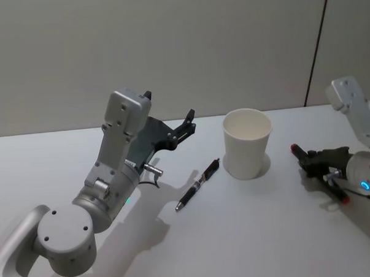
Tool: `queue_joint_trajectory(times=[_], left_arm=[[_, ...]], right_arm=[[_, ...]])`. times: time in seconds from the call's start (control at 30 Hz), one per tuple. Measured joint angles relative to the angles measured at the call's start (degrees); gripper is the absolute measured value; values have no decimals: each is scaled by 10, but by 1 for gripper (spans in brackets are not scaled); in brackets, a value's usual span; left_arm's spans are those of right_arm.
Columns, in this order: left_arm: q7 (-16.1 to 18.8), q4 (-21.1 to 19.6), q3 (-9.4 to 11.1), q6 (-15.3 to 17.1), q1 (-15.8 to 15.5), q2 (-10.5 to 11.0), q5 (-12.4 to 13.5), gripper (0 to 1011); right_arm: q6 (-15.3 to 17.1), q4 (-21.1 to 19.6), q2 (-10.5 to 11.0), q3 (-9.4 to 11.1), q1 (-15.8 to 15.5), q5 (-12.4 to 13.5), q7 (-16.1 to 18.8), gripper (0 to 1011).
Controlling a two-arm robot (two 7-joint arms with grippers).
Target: Place the pen into the pen holder.
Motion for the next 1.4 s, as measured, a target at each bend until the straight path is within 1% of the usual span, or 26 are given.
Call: queue_joint_trajectory(times=[0.33, 0.53, 0.67, 0.7, 0.73, 0.83, 1.1, 1.23, 1.27, 1.3, 1.4], left_arm=[[0, 0, 0, 0, 0, 0, 0, 1001], [0, 0, 0, 0, 0, 0, 0, 1001], [0, 0, 0, 0, 0, 0, 0, 1001], [0, 0, 0, 0, 0, 0, 0, 1001], [0, 0, 0, 0, 0, 0, 0, 1001], [0, 0, 0, 0, 0, 0, 0, 1001], [0, 0, 0, 0, 0, 0, 0, 1001], [0, 0, 0, 0, 0, 0, 0, 1001], [0, 0, 0, 0, 0, 0, 0, 1001], [0, 0, 0, 0, 0, 0, 0, 1001], [0, 0, 0, 0, 0, 0, 0, 1001]], right_arm=[[-39, -11, 0, 0, -4, -9, -17, 169], [-76, -23, 1, 3, -6, -16, -33, 169], [-93, -29, 1, 4, -7, -19, -40, 169], [-102, -32, 1, 5, -7, -20, -44, 169], [-102, -32, 1, 5, -7, -20, -44, 169], [-133, -43, 0, 7, -7, -24, -56, 169], [-181, -57, -4, 9, -4, -29, -74, 168], [-210, -64, -10, 9, 1, -30, -84, 169], [-210, -64, -10, 9, 1, -30, -84, 169], [-222, -66, -14, 9, 4, -31, -87, 169], [-241, -67, -20, 7, 10, -31, -92, 169]])
